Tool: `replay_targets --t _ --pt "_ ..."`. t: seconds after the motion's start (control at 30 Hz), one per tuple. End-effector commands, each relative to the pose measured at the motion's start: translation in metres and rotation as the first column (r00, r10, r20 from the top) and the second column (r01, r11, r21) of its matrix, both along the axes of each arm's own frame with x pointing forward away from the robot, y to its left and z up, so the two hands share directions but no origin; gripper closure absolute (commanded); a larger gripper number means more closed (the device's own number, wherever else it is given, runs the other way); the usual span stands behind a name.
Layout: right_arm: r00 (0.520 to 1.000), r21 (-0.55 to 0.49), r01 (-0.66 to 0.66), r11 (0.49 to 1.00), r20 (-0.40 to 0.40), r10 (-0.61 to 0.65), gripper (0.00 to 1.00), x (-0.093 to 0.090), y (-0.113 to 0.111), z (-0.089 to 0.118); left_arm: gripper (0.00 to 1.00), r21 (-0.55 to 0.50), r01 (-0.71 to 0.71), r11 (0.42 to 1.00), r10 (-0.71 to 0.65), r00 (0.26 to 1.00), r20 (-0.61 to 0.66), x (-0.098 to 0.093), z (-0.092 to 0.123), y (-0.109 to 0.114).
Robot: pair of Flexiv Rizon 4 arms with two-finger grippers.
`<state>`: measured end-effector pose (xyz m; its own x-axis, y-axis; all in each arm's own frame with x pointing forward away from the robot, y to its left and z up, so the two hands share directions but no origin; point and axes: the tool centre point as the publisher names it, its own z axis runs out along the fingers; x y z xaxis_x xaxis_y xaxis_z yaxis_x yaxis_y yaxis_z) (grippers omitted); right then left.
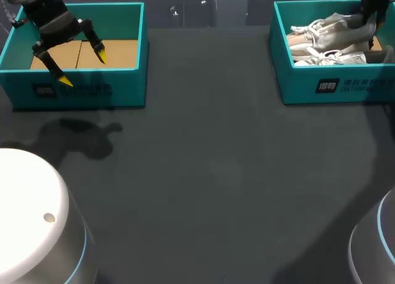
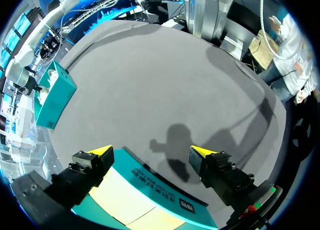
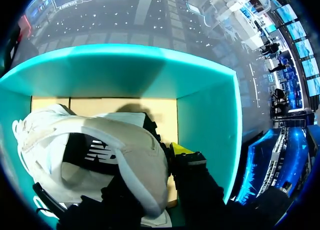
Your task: Take the shoe out of the shoebox, open the shoe tongue, remove and reinsert the insole, then place the shoe into the shoebox
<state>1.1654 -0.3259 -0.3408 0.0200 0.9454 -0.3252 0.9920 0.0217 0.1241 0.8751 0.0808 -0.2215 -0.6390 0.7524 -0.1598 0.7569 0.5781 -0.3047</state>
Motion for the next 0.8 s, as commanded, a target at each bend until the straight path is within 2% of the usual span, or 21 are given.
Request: replay_targets --t 0.03,0.23,0.3,0.47,0.6,0.77,0.8 --pt "1.000 0.010 0.003 1.000 -0.012 -0.003 1.00 0.005 -0.001 -0.007 0.00 0.002 0.001 1.000 -0.001 1.000 0.001 0.000 0.000 0.000" --pt "1.000 0.033 0.002 0.999 -0.028 -0.001 1.00 0.004 -0.002 -0.015 0.00 0.002 0.001 1.000 -0.001 1.000 0.001 0.000 0.000 0.000" --pt "1.000 0.041 0.000 0.999 -0.031 0.002 0.92 0.003 -0.001 -0.018 0.00 0.002 0.001 1.000 -0.001 1.000 0.001 0.000 0.000 0.000" --pt "0.999 0.062 -0.006 0.998 -0.037 0.008 0.85 0.003 -0.001 -0.023 0.00 0.002 0.001 1.000 -0.001 1.000 0.001 0.000 0.000 0.000" --pt "0.999 0.074 -0.007 0.997 -0.040 0.010 0.67 0.003 0.000 -0.025 0.00 0.002 0.001 1.000 -0.001 1.000 0.001 0.000 0.000 0.000" --pt "0.999 0.085 -0.008 0.996 -0.040 0.012 0.51 0.001 0.001 -0.026 0.00 0.002 0.001 1.000 -0.001 1.000 0.001 0.000 0.000 0.000" --pt "0.999 0.087 -0.007 0.996 -0.039 0.011 0.44 0.001 0.001 -0.026 0.00 0.002 0.001 1.000 -0.001 1.000 0.001 0.000 0.000 0.000"
